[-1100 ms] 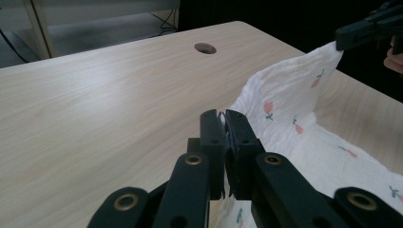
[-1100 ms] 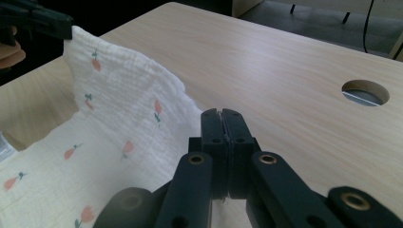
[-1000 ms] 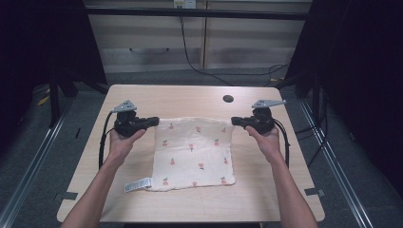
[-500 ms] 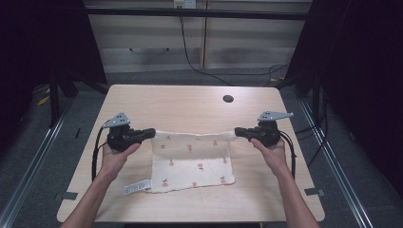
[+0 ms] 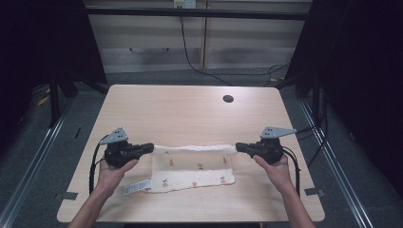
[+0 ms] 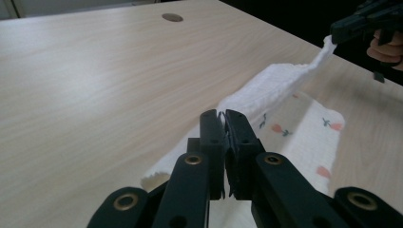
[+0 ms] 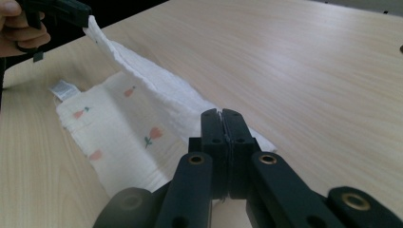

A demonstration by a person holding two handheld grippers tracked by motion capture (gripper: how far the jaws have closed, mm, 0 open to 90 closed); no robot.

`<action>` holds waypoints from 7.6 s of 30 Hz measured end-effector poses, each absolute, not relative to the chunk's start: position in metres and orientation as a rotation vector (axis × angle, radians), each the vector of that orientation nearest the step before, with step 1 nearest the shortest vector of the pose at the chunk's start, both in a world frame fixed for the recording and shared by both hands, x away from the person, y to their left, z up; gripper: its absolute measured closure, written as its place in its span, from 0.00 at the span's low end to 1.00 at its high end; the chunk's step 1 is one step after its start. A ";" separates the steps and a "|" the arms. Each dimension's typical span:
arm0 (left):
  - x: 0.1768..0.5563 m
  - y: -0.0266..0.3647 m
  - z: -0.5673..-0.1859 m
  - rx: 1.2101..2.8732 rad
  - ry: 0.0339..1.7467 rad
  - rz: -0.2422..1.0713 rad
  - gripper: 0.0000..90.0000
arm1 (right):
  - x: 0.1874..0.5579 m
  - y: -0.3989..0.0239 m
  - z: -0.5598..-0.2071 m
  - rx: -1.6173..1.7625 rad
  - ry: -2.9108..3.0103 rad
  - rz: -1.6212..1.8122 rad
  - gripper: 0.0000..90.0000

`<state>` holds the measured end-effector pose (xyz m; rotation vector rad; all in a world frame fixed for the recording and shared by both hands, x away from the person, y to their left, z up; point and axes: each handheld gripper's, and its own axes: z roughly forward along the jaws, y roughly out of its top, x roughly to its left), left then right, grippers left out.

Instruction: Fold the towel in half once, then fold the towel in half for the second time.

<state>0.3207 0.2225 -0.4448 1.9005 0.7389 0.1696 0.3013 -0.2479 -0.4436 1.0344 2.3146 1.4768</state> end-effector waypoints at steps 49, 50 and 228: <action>0.269 0.224 -0.487 2.048 0.707 -0.021 0.80 | 0.248 -0.244 -0.481 1.027 2.501 1.380 0.91; 0.269 0.223 -0.486 2.046 0.708 -0.019 0.80 | 0.248 -0.243 -0.480 1.023 2.496 1.385 0.90; 0.350 0.205 -0.477 1.946 0.837 0.145 0.97 | 0.272 -0.232 -0.461 0.951 2.444 1.357 0.99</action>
